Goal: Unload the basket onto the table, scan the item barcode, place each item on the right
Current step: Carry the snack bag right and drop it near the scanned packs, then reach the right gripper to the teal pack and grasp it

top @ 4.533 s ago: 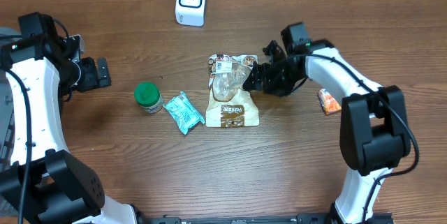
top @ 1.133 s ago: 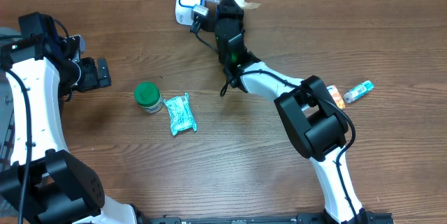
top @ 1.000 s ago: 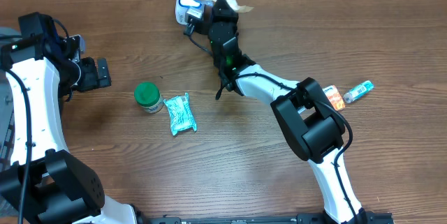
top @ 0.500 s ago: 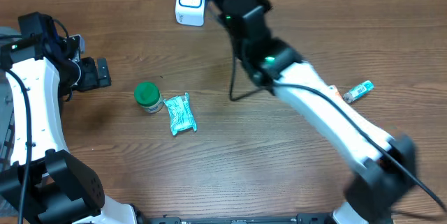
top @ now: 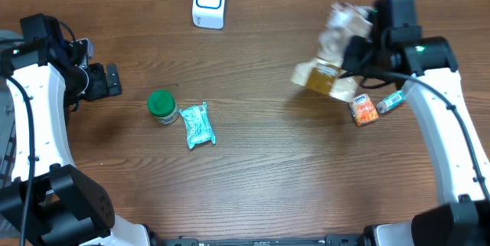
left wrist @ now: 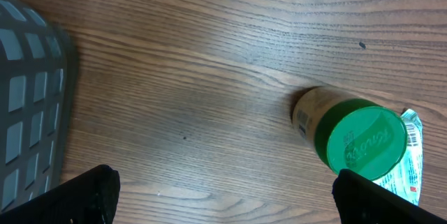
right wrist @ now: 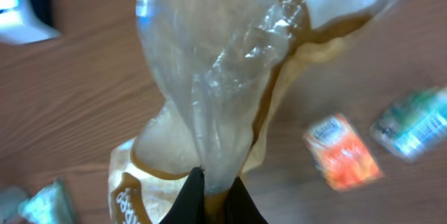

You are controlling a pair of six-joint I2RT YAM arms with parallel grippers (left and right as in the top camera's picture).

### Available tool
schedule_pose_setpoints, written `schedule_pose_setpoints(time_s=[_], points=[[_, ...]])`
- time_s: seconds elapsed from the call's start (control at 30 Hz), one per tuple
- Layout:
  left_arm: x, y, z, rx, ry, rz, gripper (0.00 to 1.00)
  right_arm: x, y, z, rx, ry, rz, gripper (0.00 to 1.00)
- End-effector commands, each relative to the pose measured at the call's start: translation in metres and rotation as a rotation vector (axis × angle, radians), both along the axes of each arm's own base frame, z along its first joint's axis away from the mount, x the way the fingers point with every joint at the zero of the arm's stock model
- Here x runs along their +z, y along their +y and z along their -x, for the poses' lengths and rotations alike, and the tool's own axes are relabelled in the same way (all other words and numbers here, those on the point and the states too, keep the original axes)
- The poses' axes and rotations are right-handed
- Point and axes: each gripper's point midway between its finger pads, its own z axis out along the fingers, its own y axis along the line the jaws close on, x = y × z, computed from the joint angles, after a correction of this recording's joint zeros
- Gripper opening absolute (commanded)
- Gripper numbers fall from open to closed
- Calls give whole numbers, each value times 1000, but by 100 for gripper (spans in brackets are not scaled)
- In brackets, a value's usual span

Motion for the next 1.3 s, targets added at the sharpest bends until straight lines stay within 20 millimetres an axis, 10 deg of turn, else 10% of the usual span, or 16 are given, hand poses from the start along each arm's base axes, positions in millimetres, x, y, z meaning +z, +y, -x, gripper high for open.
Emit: schedule_pose_setpoints(time_s=[0.0, 0.13, 0.23, 0.47, 0.67, 0.73, 0.8, 0.97, 1.27], points=[[2, -3, -2, -2, -7, 6, 100, -49, -26, 11, -83, 116, -74, 4], [2, -3, -2, -2, -7, 6, 100, -89, -57, 27, -166, 221, -85, 18], [2, -3, -2, -2, -7, 6, 100, -94, -70, 33, -206, 248, -92, 68], [2, -3, -2, -2, -7, 6, 100, -36, -43, 29, -85, 231, -192, 94], [2, -3, -2, -2, -7, 6, 100, -14, 61, 26, 222, 182, -372, 84], [2, -3, -2, -2, -7, 6, 100, -17, 99, 27, 286, 182, -399, 54], [2, -3, -2, -2, -7, 6, 100, -27, 143, 29, 358, 178, -407, 33], [2, -3, -2, -2, -7, 6, 100, -66, 250, 35, 453, 174, -407, 16], [2, -3, -2, -2, -7, 6, 100, -131, 356, 70, 575, 185, -409, 4]])
